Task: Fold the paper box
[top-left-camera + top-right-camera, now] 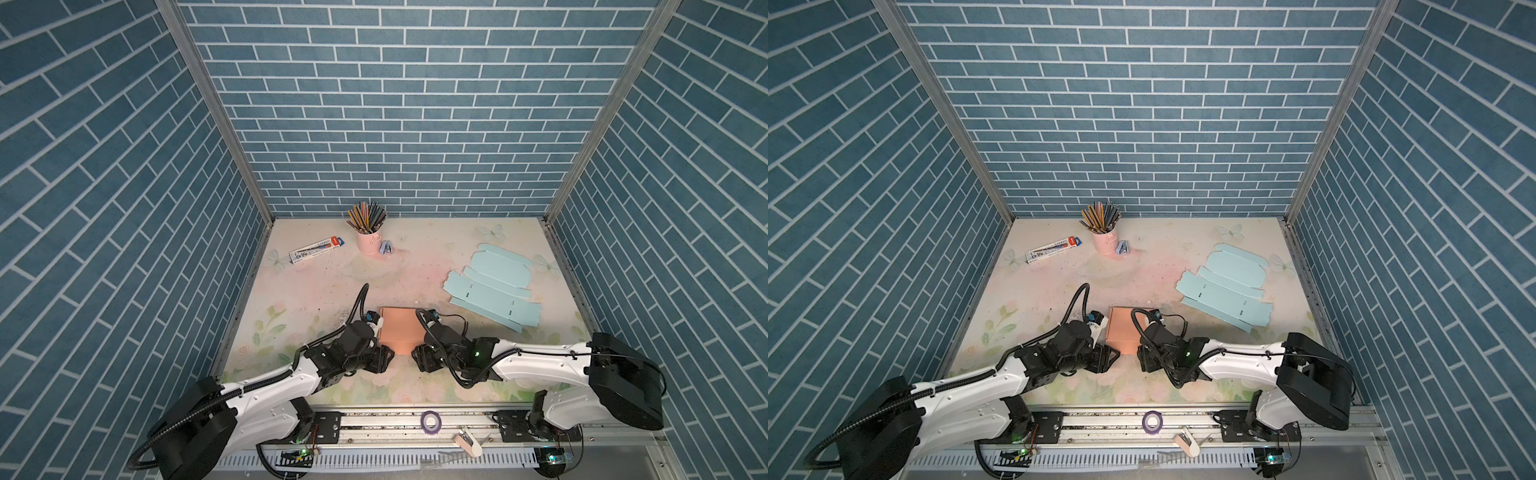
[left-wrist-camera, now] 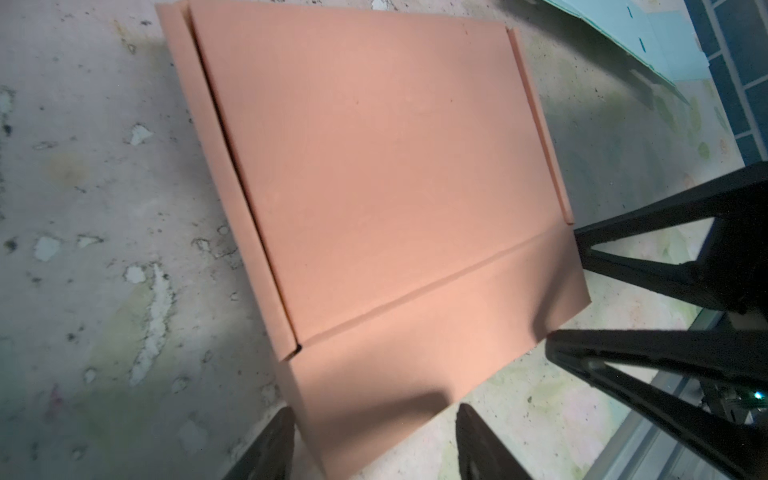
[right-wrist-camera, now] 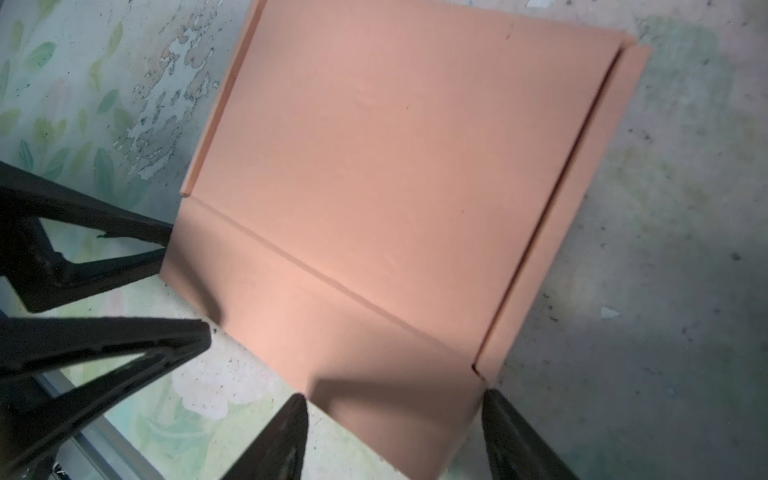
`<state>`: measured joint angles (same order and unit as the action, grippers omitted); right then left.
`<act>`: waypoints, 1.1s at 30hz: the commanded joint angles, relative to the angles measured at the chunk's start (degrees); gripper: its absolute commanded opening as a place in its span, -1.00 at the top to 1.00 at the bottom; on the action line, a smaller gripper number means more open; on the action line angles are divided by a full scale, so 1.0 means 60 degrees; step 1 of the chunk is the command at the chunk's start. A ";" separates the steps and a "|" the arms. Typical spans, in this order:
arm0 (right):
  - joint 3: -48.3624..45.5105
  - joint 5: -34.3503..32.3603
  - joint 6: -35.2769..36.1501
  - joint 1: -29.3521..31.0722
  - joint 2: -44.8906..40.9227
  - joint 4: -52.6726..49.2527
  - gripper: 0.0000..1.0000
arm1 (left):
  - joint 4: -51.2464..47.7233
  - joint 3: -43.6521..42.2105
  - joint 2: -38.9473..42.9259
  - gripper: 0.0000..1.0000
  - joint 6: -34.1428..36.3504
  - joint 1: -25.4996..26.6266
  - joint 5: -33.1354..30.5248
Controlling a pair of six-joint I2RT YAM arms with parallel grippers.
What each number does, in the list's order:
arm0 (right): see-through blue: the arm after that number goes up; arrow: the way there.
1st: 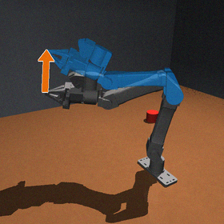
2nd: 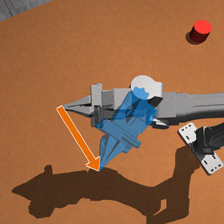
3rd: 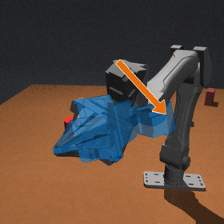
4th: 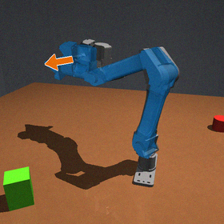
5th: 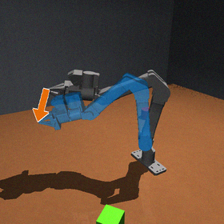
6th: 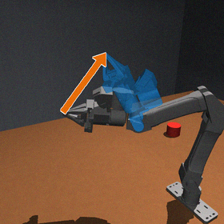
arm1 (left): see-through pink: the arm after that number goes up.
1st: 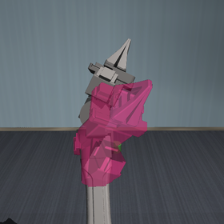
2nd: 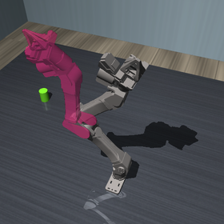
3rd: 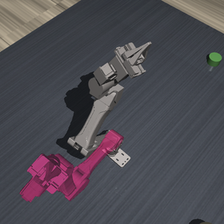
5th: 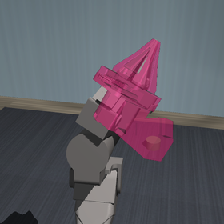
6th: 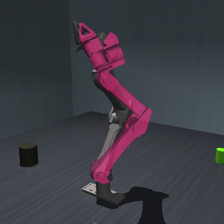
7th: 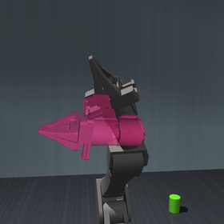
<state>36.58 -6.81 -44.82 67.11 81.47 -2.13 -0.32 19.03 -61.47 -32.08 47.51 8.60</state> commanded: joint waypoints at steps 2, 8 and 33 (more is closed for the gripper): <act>0.0158 0.0323 -0.0426 0.0045 0.0216 0.0355 -0.34 | 0.0329 0.0051 -0.0125 -0.23 -0.0229 0.0334 -0.0280; 0.0167 0.0111 -0.0411 0.0047 0.0136 0.0247 -0.32 | 0.0475 0.0059 -0.0300 -0.19 -0.0336 0.0545 -0.0404; 0.0232 -0.0592 -0.0170 0.0024 0.0117 -0.0377 -0.27 | 0.0410 0.0129 -0.0314 0.10 -0.0338 0.0588 -0.0745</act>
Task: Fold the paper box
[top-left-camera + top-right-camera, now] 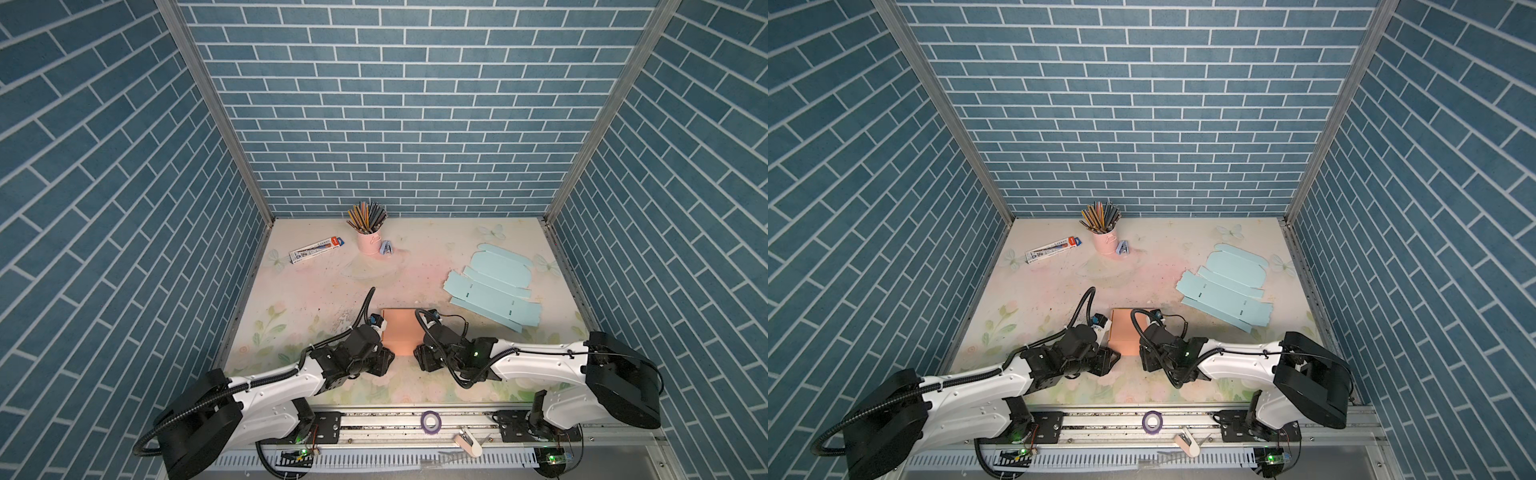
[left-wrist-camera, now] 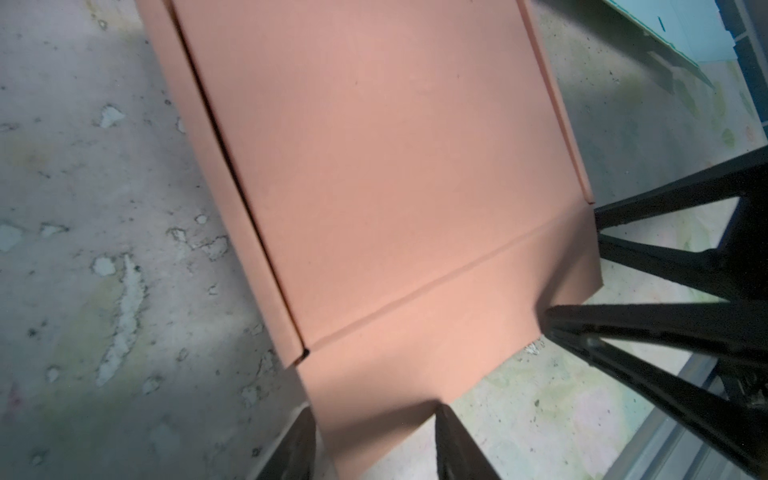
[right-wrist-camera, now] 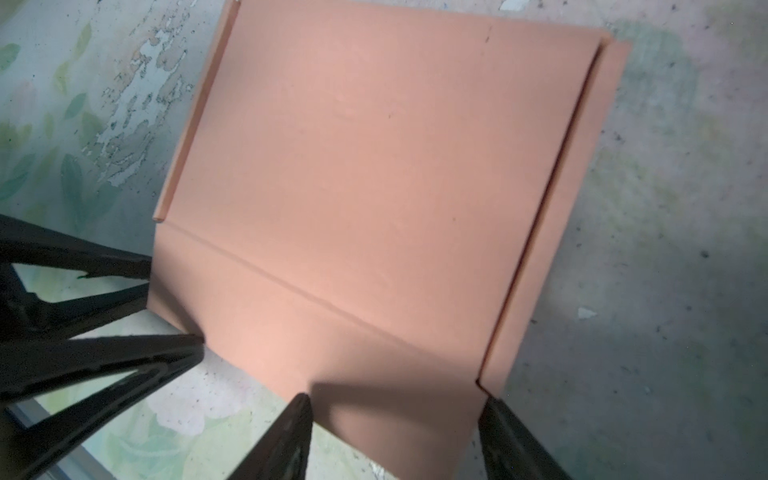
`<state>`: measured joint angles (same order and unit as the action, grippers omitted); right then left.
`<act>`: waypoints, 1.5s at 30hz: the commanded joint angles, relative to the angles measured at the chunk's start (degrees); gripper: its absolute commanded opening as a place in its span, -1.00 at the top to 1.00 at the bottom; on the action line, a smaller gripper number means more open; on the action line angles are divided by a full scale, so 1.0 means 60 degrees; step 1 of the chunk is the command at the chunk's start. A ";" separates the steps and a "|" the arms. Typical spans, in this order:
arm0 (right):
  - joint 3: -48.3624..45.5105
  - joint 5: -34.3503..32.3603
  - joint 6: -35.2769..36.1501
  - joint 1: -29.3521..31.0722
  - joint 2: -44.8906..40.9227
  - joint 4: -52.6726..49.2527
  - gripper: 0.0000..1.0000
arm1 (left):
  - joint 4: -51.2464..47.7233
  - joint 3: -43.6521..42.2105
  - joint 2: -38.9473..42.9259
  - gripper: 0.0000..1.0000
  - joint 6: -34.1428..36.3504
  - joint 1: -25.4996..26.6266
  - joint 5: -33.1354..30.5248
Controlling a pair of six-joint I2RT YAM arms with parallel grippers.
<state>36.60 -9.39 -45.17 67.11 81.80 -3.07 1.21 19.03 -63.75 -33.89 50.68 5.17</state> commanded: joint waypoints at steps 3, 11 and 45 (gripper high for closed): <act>0.0229 -0.0187 -0.0104 0.0027 0.0034 -0.0243 -0.26 | 0.0019 0.0148 0.0185 0.11 -0.0001 0.0053 -0.0242; 0.0202 -0.0282 -0.0091 0.0020 -0.0083 -0.0265 -0.26 | -0.0260 0.0195 0.0428 0.05 0.0061 0.0063 -0.0349; 0.0375 -0.0447 0.0182 -0.0156 -0.0347 -0.0899 -0.26 | 0.0243 0.0448 -0.0484 0.26 0.0433 0.0063 -0.0846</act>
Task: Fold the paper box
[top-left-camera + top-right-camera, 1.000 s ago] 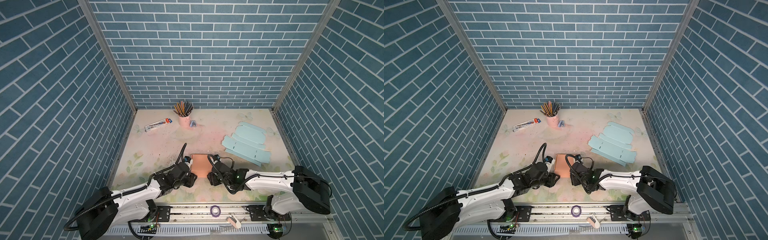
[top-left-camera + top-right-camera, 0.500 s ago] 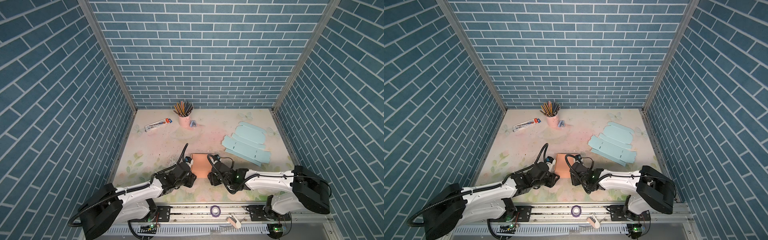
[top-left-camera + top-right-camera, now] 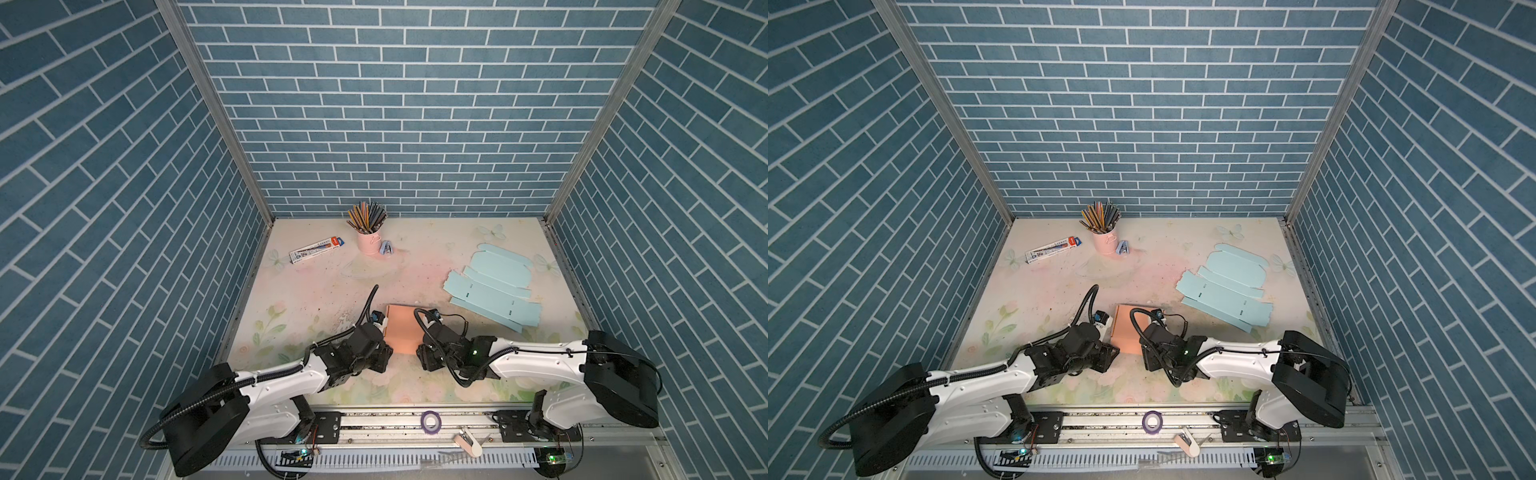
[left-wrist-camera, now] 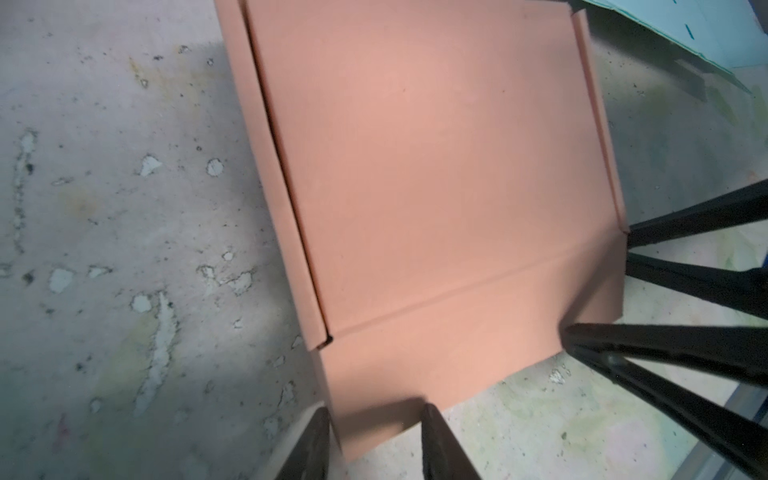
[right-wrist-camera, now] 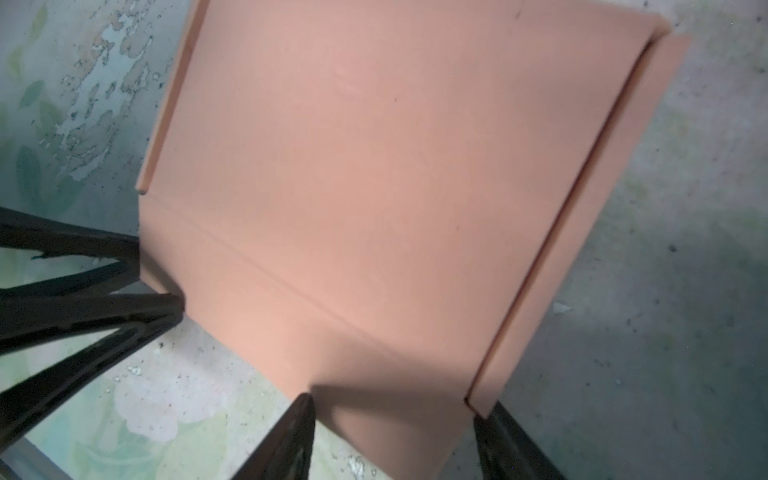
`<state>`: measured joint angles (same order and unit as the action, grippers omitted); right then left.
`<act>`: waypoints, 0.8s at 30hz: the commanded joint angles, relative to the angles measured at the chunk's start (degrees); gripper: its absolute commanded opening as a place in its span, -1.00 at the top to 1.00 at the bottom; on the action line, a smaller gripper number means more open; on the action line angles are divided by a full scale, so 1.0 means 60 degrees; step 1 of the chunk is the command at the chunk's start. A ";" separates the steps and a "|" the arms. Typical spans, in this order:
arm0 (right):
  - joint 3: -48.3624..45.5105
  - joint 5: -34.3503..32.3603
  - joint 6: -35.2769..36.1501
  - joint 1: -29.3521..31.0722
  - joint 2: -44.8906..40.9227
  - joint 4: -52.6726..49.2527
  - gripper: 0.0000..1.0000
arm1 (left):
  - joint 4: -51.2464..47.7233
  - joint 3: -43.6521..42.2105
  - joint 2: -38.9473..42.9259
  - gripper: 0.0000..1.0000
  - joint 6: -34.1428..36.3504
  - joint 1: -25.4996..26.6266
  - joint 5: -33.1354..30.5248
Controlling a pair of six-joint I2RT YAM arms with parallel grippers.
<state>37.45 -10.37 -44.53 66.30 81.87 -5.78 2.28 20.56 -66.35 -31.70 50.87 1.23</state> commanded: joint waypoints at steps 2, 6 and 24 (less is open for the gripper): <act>0.0205 -0.0329 0.0083 -0.0033 -0.0546 -0.0571 -0.26 | 0.0062 0.0234 -0.0089 0.26 0.0101 0.0032 -0.0184; 0.0174 -0.0513 0.0081 -0.0020 -0.0966 -0.0962 -0.28 | 0.0068 0.0314 -0.0219 0.26 0.0128 0.0025 -0.0177; 0.2475 0.0544 0.3419 -0.2569 -0.0468 -0.2248 -0.30 | 0.0213 0.0547 -0.0628 0.27 0.0168 0.0018 -0.0074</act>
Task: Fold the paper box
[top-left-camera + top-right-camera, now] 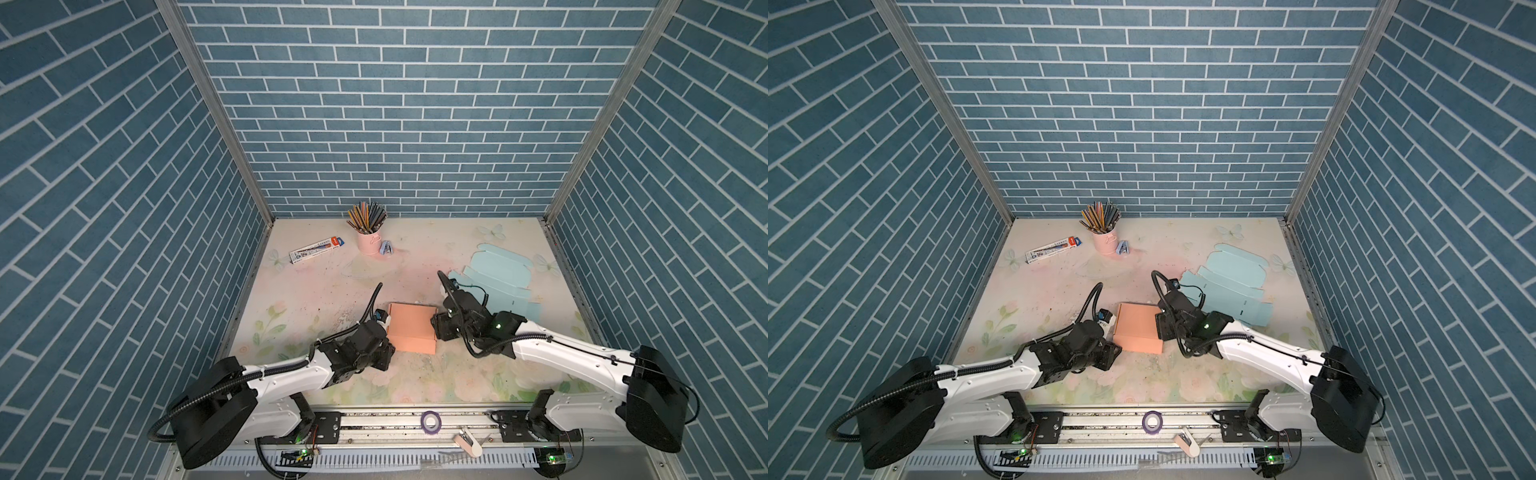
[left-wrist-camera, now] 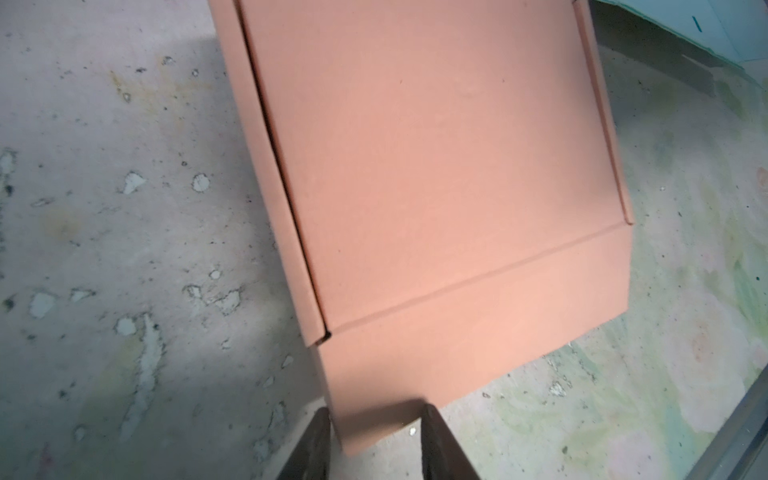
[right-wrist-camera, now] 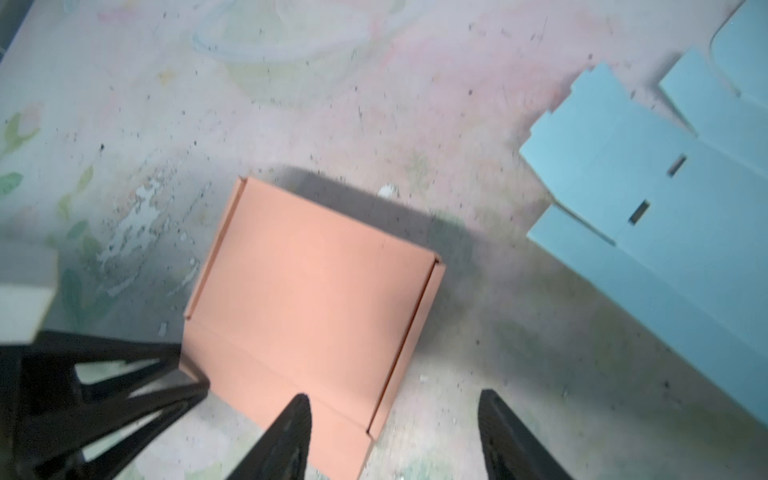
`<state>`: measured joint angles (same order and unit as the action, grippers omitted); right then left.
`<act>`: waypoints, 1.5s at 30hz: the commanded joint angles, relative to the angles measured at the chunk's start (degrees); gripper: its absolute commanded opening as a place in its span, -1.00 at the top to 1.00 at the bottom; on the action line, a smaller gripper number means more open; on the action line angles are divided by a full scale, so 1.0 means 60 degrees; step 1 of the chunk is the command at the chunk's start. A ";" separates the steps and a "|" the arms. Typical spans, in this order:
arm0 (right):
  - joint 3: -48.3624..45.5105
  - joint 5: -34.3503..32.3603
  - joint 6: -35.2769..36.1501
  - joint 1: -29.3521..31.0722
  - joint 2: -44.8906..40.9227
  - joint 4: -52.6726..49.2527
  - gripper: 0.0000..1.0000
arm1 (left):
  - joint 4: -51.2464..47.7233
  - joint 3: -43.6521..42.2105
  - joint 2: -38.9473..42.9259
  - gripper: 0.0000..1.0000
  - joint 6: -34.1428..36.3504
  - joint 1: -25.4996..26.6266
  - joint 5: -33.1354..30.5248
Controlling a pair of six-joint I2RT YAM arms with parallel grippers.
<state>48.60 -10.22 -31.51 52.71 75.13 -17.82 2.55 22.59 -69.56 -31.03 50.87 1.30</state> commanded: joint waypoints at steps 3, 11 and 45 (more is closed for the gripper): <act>0.1563 0.1115 0.1784 -0.0673 0.1807 -0.0252 -0.30 | 0.0192 0.0274 -0.0220 0.26 0.0060 0.0025 -0.0059; 0.3134 0.2280 0.2394 -0.0988 0.4598 -0.0357 -0.25 | 0.0385 0.0537 -0.0674 0.26 0.0129 0.0017 0.0018; 0.2548 0.3456 0.2236 -0.1014 0.4740 0.0311 -0.15 | 0.0762 0.0641 -0.1665 0.03 0.0345 -0.0015 -0.1055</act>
<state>65.28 7.44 -17.69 45.93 103.66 -13.67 5.96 26.81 -79.61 -28.69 50.89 -3.88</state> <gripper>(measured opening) 0.577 0.485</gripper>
